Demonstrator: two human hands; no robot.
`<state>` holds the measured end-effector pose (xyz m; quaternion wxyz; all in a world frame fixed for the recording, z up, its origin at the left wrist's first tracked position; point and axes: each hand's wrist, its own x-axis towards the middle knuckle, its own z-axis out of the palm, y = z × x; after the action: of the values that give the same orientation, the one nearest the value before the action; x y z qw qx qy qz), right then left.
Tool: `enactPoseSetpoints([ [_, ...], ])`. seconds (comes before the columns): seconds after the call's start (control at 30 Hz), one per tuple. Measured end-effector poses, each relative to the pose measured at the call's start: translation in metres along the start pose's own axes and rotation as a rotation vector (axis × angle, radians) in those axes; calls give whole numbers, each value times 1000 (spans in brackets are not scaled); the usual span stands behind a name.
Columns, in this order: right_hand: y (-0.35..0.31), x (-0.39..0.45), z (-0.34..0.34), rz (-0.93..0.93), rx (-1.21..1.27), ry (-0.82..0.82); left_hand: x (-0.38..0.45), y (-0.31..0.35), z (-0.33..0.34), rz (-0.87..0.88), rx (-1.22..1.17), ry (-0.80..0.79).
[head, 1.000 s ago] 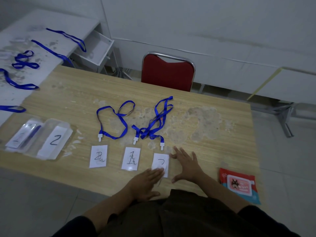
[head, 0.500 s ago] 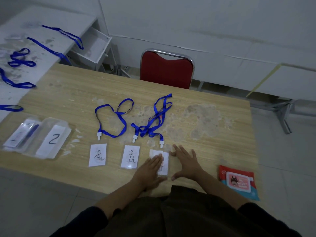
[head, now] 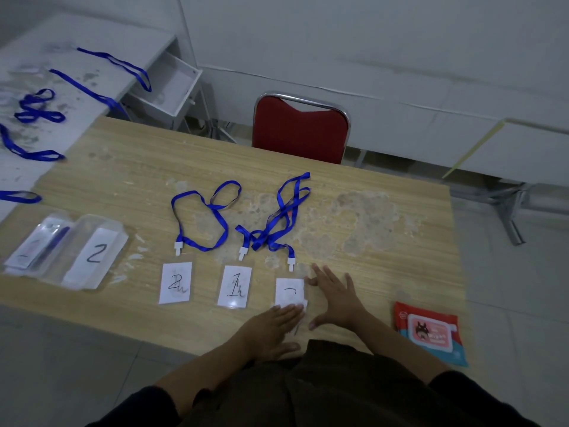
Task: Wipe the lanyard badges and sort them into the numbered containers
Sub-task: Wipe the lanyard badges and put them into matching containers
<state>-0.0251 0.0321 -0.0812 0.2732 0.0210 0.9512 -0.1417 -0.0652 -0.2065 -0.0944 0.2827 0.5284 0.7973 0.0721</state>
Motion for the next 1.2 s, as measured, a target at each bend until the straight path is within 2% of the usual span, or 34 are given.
enactPoseSetpoints([
  [0.2, -3, -1, -3, 0, -15, 0, 21, -5, -22, -238, -134, 114],
  [0.27, -3, -1, -3, 2, -13, 1, 26, -7, -25, -255, -117, 114],
  [0.43, -1, 1, -2, -5, -6, -5, 17, -1, -14, -116, -62, 53],
  [0.6, -1, 0, -2, 0, 9, 2, 15, -13, -25, -285, -119, 159],
  [0.73, -1, -1, -2, -2, 21, 0, -6, -11, -10, -231, -65, 134],
  [0.9, 0, -1, -1, -1, 18, 4, -17, -6, 1, -16, 23, 14],
  [1.07, -2, -2, -1, 0, 16, 1, -6, -12, -15, -229, -75, 138],
  [1.2, -3, -2, -3, 6, 3, -9, -1, -2, -14, -55, -21, 53],
])
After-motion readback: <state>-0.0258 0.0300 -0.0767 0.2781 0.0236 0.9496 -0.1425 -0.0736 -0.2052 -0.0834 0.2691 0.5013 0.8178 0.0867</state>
